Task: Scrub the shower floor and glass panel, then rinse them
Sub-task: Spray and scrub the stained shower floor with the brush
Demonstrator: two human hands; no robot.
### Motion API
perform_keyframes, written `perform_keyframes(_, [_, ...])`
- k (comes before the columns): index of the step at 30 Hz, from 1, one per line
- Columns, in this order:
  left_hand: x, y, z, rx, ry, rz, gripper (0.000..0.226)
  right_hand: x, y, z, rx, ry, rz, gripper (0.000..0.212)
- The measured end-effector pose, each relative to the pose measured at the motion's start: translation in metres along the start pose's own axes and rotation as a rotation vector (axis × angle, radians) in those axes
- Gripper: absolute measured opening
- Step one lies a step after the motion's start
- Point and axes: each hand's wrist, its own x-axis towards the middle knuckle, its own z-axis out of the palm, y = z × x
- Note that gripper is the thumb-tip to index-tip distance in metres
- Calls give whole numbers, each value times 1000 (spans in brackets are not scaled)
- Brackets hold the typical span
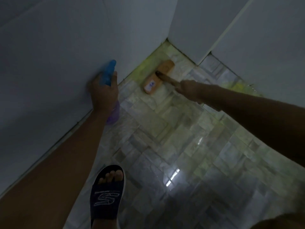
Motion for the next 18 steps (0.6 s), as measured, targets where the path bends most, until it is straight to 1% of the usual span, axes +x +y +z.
perform_keyframes(1, [1, -3, 0, 3, -7, 5, 49, -14, 17, 1, -14, -35, -2, 48])
perform_keyframes(3, [1, -4, 0, 8, -18, 3, 51, -30, 37, -5, 11, -85, 89, 49])
perform_keyframes(5, [1, -5, 2, 4, -12, -12, 54, -15, 35, -18, 14, -44, 171, 44])
perform_keyframes(6, [1, -3, 3, -4, -10, -16, 54, -2, 25, -22, 25, -8, 160, 42])
perform_keyframes(9, [1, 0, 4, -7, -9, -17, 52, 29, -22, -21, 26, 83, 72, 49])
perform_keyframes(11, [2, -1, 4, 15, 2, -9, 51, 31, -50, -6, 30, 68, 12, 45])
perform_keyframes(12, [3, -2, 4, 31, 10, -3, 51, 24, -58, 3, -17, 44, -37, 42])
perform_keyframes(13, [4, -3, 3, 44, 17, -2, 53, 15, -59, 12, -42, 30, -69, 39])
perform_keyframes(15, [4, -4, 1, 20, 11, -27, 57, -5, -44, 25, -54, -2, -67, 31])
perform_keyframes(18, [2, -5, 1, -8, -9, -42, 57, -19, -6, 27, -93, -22, -10, 41])
